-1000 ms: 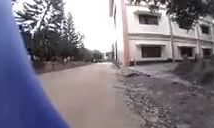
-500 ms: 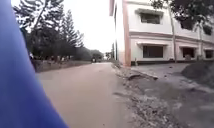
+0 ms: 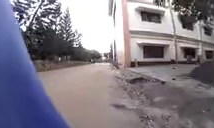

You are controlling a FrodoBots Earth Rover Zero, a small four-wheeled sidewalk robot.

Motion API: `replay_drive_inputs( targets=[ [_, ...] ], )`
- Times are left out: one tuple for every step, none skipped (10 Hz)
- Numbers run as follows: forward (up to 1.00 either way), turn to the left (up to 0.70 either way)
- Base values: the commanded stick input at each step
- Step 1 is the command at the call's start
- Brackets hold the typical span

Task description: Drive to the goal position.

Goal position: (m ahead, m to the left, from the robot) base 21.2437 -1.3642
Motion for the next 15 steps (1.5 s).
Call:
replay_drive_inputs(
  targets=[
    [1.0,0.0],
    [1.0,0.0],
    [1.0,0.0],
    [1.0,0.06],
    [1.0,0.22],
    [1.0,0.03],
    [1.0,0.0],
    [1.0,0.0],
    [1.0,0.0],
    [1.0,0.0],
    [1.0,0.0],
    [1.0,0.0],
    [1.0,0.0],
    [1.0,0.0],
    [1.0,0.0]
  ],
)
